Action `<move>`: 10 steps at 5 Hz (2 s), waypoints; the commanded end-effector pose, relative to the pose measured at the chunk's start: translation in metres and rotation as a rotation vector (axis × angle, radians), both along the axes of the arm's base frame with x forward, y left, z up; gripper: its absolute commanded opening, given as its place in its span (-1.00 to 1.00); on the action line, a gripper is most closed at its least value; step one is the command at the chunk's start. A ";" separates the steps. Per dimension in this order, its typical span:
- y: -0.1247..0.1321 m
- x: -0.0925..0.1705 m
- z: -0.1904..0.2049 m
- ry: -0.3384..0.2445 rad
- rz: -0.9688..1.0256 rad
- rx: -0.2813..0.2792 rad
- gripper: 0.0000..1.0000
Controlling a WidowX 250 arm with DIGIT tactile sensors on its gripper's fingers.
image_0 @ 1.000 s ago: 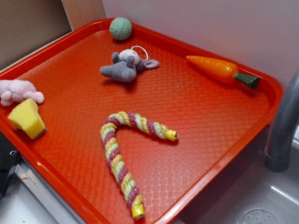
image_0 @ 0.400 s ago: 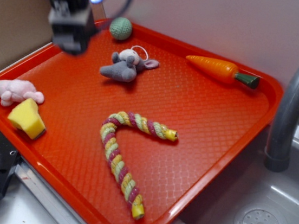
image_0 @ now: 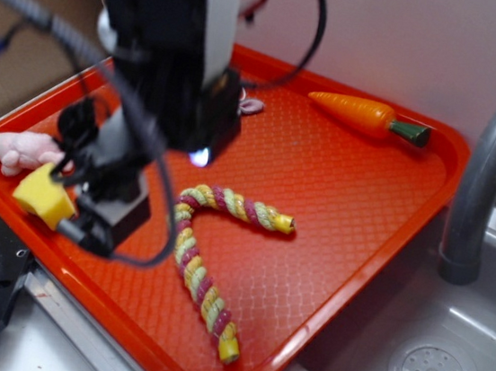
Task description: Grab the multicolored rope.
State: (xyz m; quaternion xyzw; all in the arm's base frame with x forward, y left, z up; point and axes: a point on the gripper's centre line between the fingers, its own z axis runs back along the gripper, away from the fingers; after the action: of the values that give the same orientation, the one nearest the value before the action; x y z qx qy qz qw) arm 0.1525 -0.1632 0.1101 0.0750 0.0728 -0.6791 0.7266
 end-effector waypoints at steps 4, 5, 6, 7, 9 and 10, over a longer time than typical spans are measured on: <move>0.025 -0.014 -0.092 0.143 -0.329 0.086 1.00; 0.023 -0.013 -0.102 0.157 -0.283 0.093 1.00; 0.028 -0.010 -0.113 0.167 -0.295 0.071 -1.00; 0.029 -0.012 -0.116 0.109 -0.209 -0.018 -1.00; 0.023 -0.019 -0.119 -0.019 0.049 -0.169 -1.00; 0.034 -0.006 -0.102 -0.050 0.298 -0.156 -1.00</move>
State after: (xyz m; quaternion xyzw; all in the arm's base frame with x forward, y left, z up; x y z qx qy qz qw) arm 0.1712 -0.1348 0.0108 0.0254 0.0107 -0.5676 0.8229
